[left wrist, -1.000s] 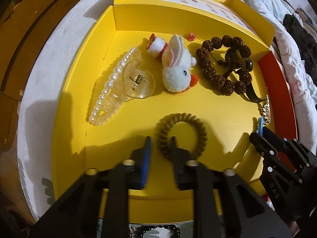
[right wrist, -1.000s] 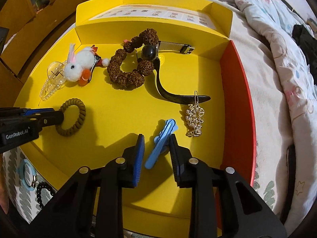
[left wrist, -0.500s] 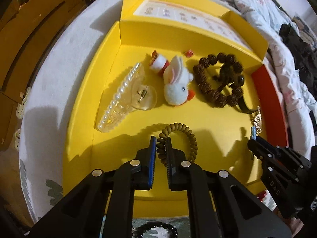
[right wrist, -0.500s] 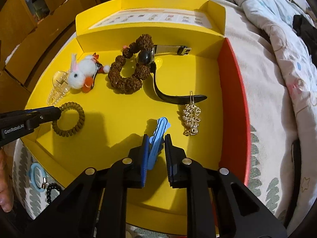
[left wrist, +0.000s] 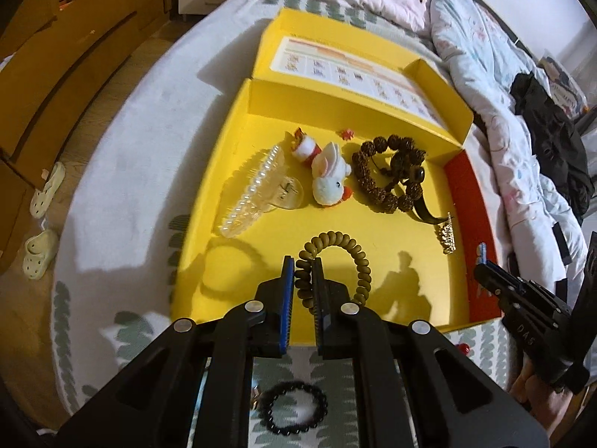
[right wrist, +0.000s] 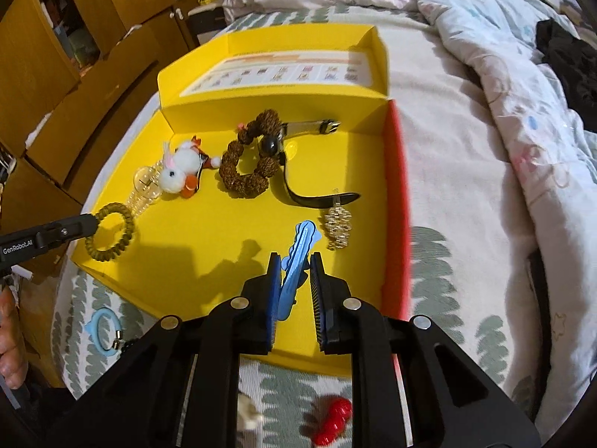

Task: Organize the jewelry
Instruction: 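Lift the blue clip with the right tool while the left tool carries the coiled tie out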

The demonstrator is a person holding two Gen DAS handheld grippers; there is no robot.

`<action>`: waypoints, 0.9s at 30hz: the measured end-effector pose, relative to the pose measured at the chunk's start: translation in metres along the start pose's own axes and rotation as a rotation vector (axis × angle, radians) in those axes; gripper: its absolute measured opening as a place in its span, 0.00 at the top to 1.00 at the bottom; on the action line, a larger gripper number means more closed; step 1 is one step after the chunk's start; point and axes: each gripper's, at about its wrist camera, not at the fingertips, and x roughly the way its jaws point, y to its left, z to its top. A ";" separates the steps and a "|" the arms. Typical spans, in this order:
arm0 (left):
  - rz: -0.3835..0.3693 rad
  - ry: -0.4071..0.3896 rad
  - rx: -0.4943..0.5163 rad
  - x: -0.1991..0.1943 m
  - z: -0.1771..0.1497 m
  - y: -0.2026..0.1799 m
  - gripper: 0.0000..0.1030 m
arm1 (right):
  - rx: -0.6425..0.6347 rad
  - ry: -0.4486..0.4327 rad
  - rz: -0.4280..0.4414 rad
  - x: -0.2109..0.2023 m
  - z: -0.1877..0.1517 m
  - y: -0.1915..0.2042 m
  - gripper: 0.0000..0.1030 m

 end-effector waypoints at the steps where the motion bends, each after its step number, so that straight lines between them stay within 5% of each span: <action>1: 0.001 -0.007 -0.004 -0.005 -0.001 0.002 0.91 | 0.005 -0.007 -0.004 -0.007 -0.001 -0.002 0.84; 14: 0.070 -0.058 -0.034 -0.061 -0.049 0.062 0.91 | 0.127 -0.009 -0.055 -0.060 -0.048 -0.065 0.84; 27: 0.150 0.072 -0.117 -0.030 -0.083 0.113 0.91 | 0.154 0.112 -0.114 -0.043 -0.098 -0.081 0.84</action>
